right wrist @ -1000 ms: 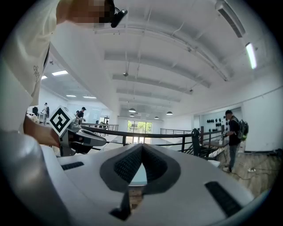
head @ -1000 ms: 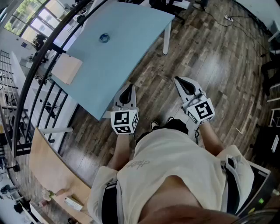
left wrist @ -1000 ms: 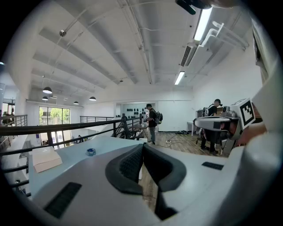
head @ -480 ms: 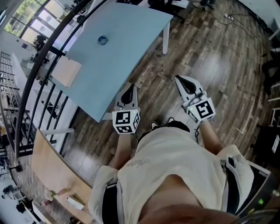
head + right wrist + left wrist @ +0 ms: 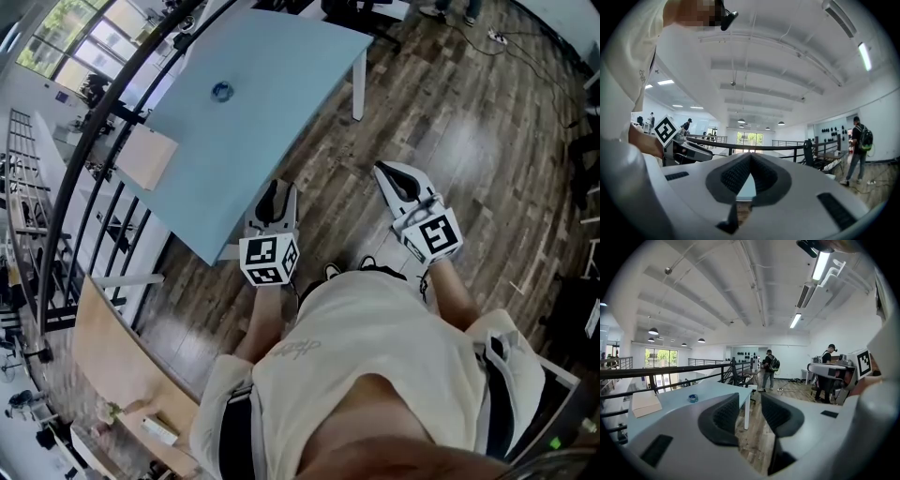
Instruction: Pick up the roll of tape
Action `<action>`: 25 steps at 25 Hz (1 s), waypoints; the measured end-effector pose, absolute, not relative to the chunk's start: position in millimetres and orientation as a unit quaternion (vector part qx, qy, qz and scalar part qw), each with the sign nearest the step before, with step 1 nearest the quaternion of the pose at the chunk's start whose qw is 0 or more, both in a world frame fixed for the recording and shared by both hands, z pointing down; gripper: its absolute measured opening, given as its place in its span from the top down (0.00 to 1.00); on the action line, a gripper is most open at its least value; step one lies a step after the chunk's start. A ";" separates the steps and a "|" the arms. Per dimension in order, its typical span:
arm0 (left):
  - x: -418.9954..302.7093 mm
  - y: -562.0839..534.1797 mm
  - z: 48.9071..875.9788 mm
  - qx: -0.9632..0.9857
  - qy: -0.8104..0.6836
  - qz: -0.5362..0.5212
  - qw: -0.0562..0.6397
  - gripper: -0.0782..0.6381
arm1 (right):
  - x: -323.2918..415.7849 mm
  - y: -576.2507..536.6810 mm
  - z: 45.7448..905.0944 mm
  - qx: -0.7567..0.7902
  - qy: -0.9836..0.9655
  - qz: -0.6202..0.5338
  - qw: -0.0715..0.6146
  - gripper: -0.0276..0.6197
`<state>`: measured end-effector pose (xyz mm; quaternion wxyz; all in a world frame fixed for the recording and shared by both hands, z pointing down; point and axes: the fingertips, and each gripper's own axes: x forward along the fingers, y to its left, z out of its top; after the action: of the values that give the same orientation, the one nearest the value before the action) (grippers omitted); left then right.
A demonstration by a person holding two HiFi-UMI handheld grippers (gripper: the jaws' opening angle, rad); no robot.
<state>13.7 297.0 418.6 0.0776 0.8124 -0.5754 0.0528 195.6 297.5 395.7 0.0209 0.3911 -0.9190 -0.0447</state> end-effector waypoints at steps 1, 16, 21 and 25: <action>14.1 296.8 418.9 0.808 -0.581 0.053 0.077 0.69 | 199.1 296.2 396.0 0.391 -0.919 -0.045 0.020 0.95; 23.8 294.2 440.7 0.765 -0.631 0.081 0.099 0.69 | 228.0 281.0 437.5 0.360 -0.933 0.002 0.023 0.95; 17.1 273.3 446.8 0.766 -0.629 0.087 0.102 0.69 | 221.4 258.6 452.9 0.358 -0.933 0.007 0.034 0.95; 3.3 244.7 460.1 0.767 -0.625 0.088 0.118 0.69 | 210.7 234.3 455.4 0.360 -0.932 0.008 0.043 0.95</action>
<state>3.3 244.7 460.1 0.1177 0.7669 -0.6247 0.0881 210.7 234.3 455.4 0.0429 0.3595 -0.9321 0.0083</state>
